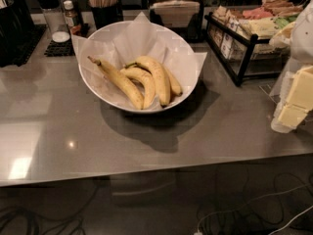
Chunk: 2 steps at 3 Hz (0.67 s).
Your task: Pick banana from white bowl
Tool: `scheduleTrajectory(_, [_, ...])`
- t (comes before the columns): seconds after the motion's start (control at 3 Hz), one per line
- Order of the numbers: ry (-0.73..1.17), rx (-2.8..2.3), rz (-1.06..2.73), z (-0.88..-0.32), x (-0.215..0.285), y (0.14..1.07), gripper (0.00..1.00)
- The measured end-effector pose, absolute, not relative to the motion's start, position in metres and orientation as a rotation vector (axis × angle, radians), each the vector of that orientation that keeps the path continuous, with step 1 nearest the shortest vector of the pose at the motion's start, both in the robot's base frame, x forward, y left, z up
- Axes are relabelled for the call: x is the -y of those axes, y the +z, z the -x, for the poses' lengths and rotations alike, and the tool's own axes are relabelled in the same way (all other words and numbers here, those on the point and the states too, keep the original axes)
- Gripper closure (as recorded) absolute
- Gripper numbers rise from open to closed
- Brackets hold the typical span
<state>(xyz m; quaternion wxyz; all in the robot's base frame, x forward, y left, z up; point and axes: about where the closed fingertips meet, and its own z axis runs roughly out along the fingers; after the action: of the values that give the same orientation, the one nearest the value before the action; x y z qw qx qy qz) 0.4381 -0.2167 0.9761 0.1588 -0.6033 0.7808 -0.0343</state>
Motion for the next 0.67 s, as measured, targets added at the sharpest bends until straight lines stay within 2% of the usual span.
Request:
scheduleTrajectory(0.33, [-0.098, -2.232, 1.725, -0.438, 0.217, 0.976, 0.0])
scheduleTrajectory(0.67, [-0.043, -2.149, 1.691, -0.46, 0.196, 0.987, 0.0])
